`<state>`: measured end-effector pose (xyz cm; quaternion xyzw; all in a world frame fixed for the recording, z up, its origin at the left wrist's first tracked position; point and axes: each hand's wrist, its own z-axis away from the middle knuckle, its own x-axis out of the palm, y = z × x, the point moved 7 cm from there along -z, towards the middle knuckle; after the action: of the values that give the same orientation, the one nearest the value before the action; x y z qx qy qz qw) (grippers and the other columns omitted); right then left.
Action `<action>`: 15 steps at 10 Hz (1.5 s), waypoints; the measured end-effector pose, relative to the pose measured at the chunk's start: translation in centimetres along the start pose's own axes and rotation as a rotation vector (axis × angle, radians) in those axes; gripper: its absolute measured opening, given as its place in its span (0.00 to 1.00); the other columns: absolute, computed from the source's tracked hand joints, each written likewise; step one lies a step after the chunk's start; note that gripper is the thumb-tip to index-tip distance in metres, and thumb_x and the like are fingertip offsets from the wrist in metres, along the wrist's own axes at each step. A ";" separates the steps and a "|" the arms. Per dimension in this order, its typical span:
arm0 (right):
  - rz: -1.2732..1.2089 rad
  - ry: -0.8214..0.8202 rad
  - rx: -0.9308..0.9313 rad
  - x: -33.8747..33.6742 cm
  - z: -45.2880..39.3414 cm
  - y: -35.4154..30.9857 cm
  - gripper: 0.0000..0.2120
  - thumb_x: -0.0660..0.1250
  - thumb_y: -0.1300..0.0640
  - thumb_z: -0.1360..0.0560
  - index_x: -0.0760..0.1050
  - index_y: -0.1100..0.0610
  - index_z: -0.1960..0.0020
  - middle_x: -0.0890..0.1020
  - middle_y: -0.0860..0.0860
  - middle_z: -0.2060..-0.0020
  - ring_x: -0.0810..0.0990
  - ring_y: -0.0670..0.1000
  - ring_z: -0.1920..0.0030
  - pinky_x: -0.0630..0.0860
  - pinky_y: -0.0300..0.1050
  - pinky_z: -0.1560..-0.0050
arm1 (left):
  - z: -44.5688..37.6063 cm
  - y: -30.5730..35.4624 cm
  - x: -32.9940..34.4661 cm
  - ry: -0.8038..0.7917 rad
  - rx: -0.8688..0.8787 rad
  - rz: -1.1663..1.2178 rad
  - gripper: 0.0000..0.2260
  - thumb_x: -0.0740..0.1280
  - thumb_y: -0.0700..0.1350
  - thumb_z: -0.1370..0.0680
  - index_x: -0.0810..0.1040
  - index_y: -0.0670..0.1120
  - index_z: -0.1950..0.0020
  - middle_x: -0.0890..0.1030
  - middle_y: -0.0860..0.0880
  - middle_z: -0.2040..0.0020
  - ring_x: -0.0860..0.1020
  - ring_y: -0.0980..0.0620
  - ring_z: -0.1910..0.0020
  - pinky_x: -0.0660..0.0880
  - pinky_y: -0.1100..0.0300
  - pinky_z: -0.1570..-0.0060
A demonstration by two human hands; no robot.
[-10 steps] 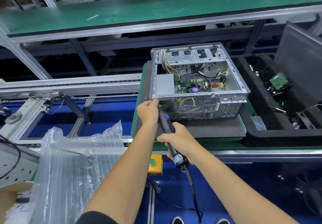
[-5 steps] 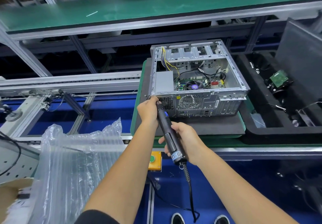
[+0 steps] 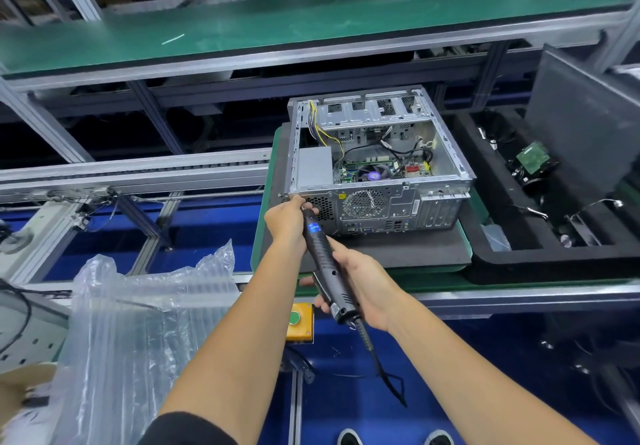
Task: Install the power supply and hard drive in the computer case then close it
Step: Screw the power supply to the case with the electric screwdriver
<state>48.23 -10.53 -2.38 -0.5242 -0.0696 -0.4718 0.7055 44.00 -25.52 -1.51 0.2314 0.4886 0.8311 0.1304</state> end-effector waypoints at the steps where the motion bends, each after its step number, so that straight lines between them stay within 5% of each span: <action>1: 0.073 0.007 -0.036 -0.2 0.1 -0.7 0.19 0.54 0.56 0.17 0.70 0.41 0.31 0.82 0.63 0.58 0.78 0.58 0.69 0.78 0.47 0.69 | 0.3 -0.3 0.2 0.006 -0.026 0.017 0.09 0.63 0.33 0.24 0.73 0.40 0.64 0.75 0.46 0.72 0.76 0.51 0.78 0.71 0.65 0.77; 4: 0.396 0.034 -0.155 -0.3 1.5 -4.5 0.21 0.75 0.60 0.27 0.68 0.54 0.41 0.78 0.53 0.69 0.77 0.54 0.73 0.75 0.43 0.74 | 2.4 4.4 4.8 -0.055 0.183 -0.021 0.06 0.63 0.36 0.27 0.74 0.43 0.63 0.77 0.49 0.73 0.75 0.49 0.76 0.70 0.60 0.72; 5: 0.504 0.091 -0.285 -0.1 2.1 -8.8 0.16 0.75 0.60 0.28 0.69 0.57 0.49 0.78 0.53 0.71 0.78 0.54 0.73 0.76 0.44 0.73 | 3.4 7.5 8.9 -0.162 0.256 -0.013 0.07 0.62 0.37 0.27 0.72 0.43 0.65 0.77 0.47 0.70 0.74 0.47 0.73 0.71 0.55 0.69; 7: 0.559 0.312 -0.405 -3.9 5.7 -15.1 0.14 0.73 0.62 0.29 0.69 0.60 0.50 0.76 0.53 0.70 0.77 0.53 0.74 0.75 0.45 0.74 | 5.7 8.0 17.6 -0.333 0.266 -0.016 0.07 0.63 0.38 0.26 0.71 0.43 0.64 0.76 0.46 0.70 0.73 0.47 0.73 0.70 0.59 0.71; 8: 0.528 0.363 -0.476 -7.4 8.2 -18.1 0.14 0.73 0.59 0.27 0.71 0.61 0.48 0.77 0.53 0.71 0.76 0.53 0.75 0.75 0.45 0.74 | 6.8 6.0 22.3 -0.426 0.283 -0.111 0.10 0.63 0.40 0.26 0.68 0.45 0.66 0.70 0.46 0.69 0.69 0.49 0.69 0.66 0.58 0.68; 9: 0.426 0.418 -0.545 -12.3 10.5 -21.2 0.13 0.72 0.54 0.25 0.72 0.59 0.46 0.76 0.55 0.69 0.75 0.53 0.75 0.74 0.44 0.75 | 7.6 3.0 27.2 -0.528 0.245 -0.211 0.07 0.61 0.37 0.26 0.73 0.42 0.64 0.75 0.47 0.71 0.73 0.50 0.74 0.70 0.63 0.74; 11: 0.331 0.565 -0.549 -24.7 12.3 -25.7 0.09 0.70 0.60 0.25 0.71 0.60 0.51 0.76 0.56 0.70 0.75 0.55 0.75 0.74 0.46 0.74 | 7.1 -5.4 37.4 -0.637 0.106 -0.441 0.05 0.61 0.36 0.24 0.75 0.41 0.59 0.78 0.45 0.68 0.78 0.49 0.72 0.73 0.64 0.75; 14: 0.372 0.594 -0.377 -38.4 9.0 -30.2 0.07 0.70 0.63 0.28 0.72 0.59 0.56 0.75 0.55 0.70 0.75 0.55 0.75 0.75 0.46 0.72 | 1.0 -16.6 46.2 -0.504 0.013 -0.900 0.11 0.62 0.35 0.24 0.72 0.44 0.66 0.75 0.47 0.68 0.75 0.53 0.74 0.73 0.63 0.73; 15: 0.382 0.580 -0.311 -40.8 7.4 -30.4 0.08 0.70 0.64 0.28 0.71 0.59 0.55 0.74 0.55 0.70 0.74 0.54 0.74 0.75 0.47 0.72 | -2.4 -20.2 45.6 -0.470 0.020 -1.091 0.09 0.62 0.36 0.23 0.73 0.44 0.64 0.76 0.46 0.64 0.78 0.47 0.65 0.77 0.58 0.63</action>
<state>6.48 19.48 -2.79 -0.4733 0.3044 -0.4654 0.6832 3.42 2.75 -8.37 0.1260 0.5029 0.5656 0.6413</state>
